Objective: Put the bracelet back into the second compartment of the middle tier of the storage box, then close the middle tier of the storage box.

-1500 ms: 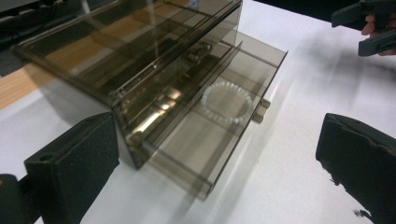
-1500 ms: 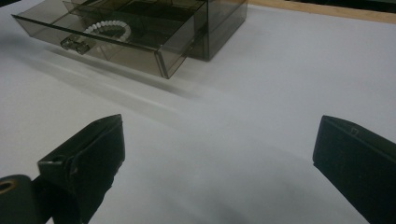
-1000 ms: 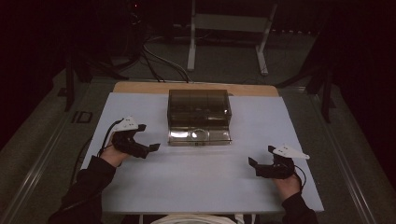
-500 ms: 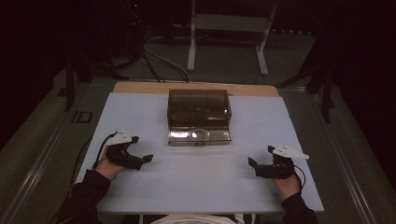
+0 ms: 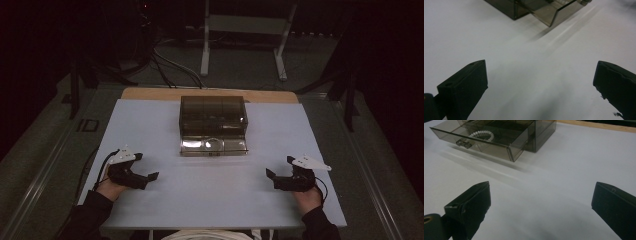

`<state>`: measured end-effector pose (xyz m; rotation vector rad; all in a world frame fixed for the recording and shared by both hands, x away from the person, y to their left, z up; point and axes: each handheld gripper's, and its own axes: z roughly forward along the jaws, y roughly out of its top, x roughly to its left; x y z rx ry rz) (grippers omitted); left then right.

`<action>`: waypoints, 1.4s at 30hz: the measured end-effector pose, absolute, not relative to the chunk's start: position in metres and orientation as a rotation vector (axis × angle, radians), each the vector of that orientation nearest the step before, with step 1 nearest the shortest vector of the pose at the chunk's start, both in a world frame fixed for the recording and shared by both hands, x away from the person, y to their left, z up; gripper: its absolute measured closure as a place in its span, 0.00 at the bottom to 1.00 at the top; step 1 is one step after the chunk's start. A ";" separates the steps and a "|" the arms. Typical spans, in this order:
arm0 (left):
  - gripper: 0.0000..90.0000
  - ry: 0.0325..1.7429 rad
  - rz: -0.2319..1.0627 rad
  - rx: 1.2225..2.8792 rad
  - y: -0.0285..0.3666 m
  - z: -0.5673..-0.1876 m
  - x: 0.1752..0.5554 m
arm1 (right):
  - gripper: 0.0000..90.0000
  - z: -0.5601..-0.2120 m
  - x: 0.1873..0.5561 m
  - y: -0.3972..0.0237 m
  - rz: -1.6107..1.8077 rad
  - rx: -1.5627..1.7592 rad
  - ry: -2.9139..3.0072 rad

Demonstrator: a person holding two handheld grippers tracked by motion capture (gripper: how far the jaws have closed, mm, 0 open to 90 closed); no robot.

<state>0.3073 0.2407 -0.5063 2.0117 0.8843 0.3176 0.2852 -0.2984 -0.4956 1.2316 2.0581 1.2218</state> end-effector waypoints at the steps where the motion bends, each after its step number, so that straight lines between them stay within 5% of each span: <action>1: 0.01 0.891 0.314 2.007 0.242 -0.507 0.307 | 0.02 -0.496 0.285 -0.298 1.221 1.230 2.059; 42: 0.01 0.872 0.268 1.959 0.240 -0.509 0.300 | 0.02 -0.493 0.286 -0.297 1.212 1.218 2.055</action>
